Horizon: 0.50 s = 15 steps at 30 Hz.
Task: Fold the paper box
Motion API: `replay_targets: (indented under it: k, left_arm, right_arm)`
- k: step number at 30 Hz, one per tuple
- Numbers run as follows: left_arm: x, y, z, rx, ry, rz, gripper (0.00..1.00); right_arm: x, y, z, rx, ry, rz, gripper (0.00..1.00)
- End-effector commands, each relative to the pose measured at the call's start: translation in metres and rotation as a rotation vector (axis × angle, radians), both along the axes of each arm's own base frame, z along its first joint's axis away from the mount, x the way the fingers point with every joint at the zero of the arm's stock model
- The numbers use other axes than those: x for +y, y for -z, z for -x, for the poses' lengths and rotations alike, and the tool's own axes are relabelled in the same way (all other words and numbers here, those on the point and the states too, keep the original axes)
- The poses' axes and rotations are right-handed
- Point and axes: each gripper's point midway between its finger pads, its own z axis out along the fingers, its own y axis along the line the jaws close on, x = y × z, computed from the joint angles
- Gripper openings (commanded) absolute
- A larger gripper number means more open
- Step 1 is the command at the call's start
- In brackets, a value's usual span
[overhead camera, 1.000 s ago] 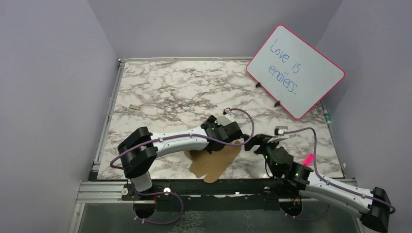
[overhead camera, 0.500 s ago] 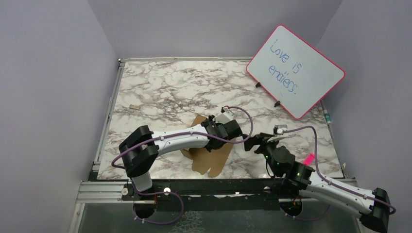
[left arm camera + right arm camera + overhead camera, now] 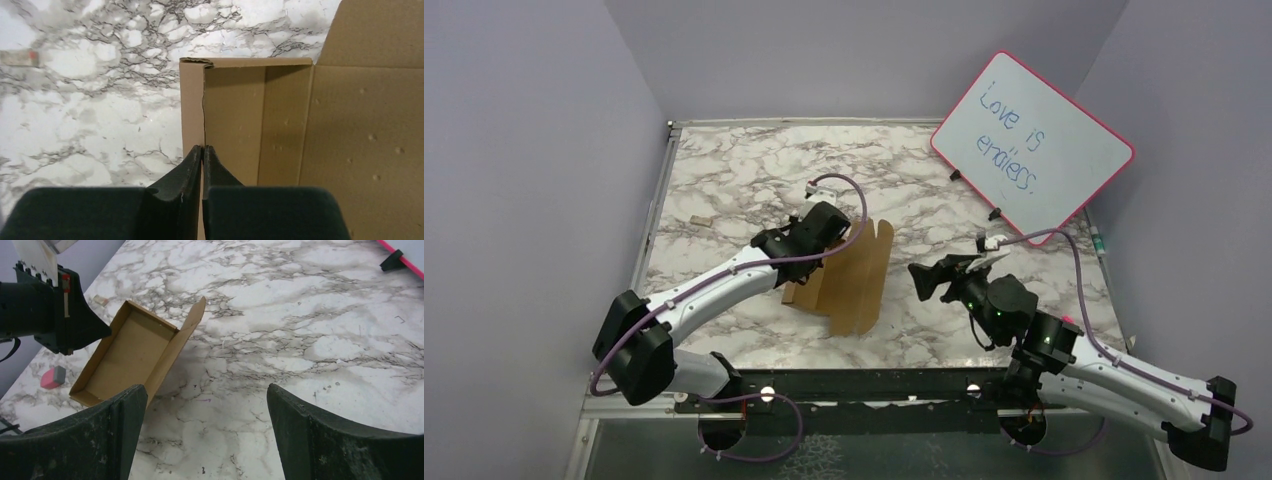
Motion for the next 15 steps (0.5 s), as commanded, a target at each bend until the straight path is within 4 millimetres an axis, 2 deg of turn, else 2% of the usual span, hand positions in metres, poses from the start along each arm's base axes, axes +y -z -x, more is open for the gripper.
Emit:
replay_targets:
  k: [1, 6, 10, 12, 15]
  left_arm:
    - [-0.015, 0.016, 0.003, 0.070, 0.012, 0.263, 0.05]
    - [-0.014, 0.046, 0.007, 0.124, -0.051, 0.450, 0.05]
    - [-0.025, 0.058, 0.010, 0.135, -0.088, 0.595, 0.06]
    - [-0.028, 0.060, 0.010, 0.130, -0.103, 0.637, 0.10]
    - [-0.030, 0.054, 0.010, 0.113, -0.097, 0.672, 0.24]
  right_arm:
    - [0.024, -0.006, 0.005, 0.043, -0.112, 0.062, 0.95]
    - [0.045, -0.013, 0.000, 0.122, -0.143, 0.151, 0.96]
    - [0.063, -0.007, -0.008, 0.230, -0.146, 0.262, 0.96]
    - [0.071, -0.009, -0.010, 0.267, -0.151, 0.293, 0.96]
    - [0.088, -0.017, -0.012, 0.295, -0.194, 0.310, 0.96]
